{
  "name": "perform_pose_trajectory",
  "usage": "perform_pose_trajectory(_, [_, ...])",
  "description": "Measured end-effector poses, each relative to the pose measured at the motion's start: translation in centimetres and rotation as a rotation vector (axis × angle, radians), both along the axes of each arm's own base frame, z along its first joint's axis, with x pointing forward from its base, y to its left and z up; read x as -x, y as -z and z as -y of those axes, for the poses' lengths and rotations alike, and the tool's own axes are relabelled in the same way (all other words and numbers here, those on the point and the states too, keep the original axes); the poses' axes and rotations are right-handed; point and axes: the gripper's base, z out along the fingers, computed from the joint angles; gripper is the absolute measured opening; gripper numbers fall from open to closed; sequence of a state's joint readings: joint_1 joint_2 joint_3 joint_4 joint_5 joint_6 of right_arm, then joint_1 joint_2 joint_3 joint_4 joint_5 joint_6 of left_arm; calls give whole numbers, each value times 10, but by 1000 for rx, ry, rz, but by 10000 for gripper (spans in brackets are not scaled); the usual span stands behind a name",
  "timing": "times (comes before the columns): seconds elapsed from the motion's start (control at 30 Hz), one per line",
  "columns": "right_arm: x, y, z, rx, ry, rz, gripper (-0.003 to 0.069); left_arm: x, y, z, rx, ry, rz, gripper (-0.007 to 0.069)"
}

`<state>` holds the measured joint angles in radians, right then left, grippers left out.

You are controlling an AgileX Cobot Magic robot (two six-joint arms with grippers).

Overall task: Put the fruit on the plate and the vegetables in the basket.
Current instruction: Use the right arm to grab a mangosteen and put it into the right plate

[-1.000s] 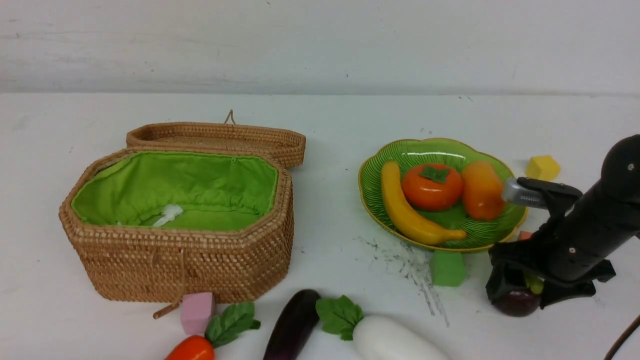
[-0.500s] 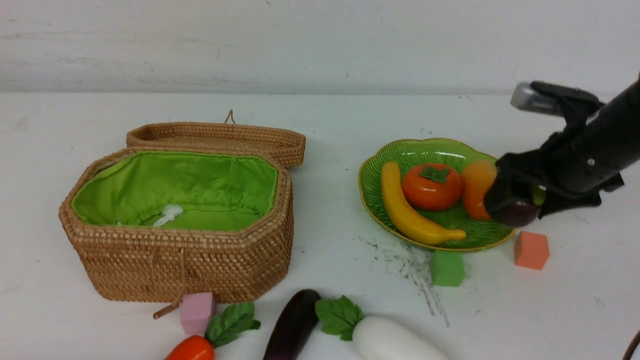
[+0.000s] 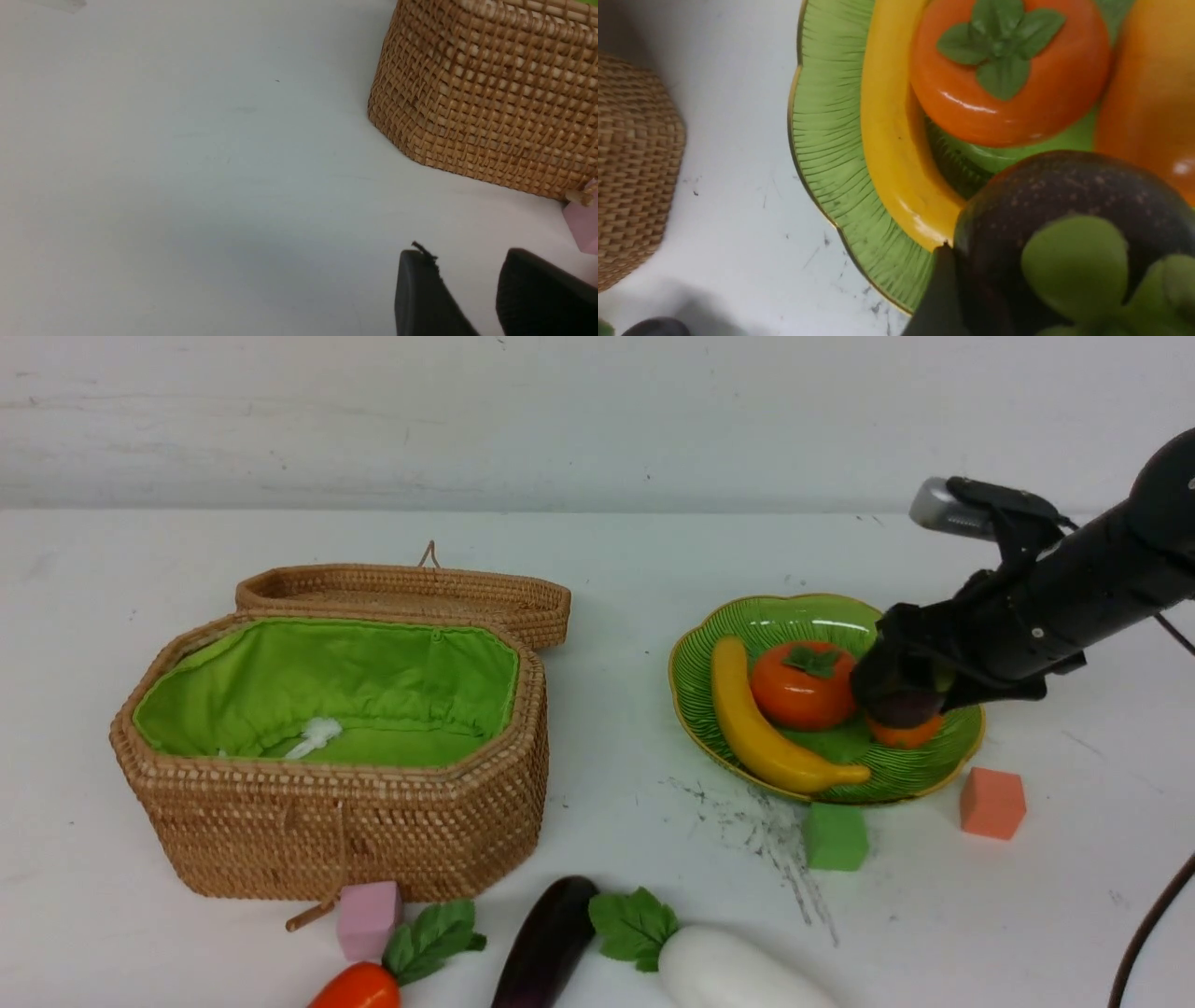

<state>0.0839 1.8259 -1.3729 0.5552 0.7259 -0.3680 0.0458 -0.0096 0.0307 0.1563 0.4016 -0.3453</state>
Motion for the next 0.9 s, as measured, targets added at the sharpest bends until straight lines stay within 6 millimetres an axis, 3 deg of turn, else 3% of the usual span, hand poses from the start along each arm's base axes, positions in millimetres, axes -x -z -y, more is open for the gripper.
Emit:
perform_pose_trajectory(0.4, [-12,23,-2,-15,3,1,594,0,0,0,0,0,0,239])
perform_pose_trajectory(0.77, [-13,25,-3,-17,2,-3,594,0,0,0,0,0,0,239])
perform_pose_trajectory(0.9, [-13,25,-3,-18,1,-3,661,0,0,0,0,0,0,239])
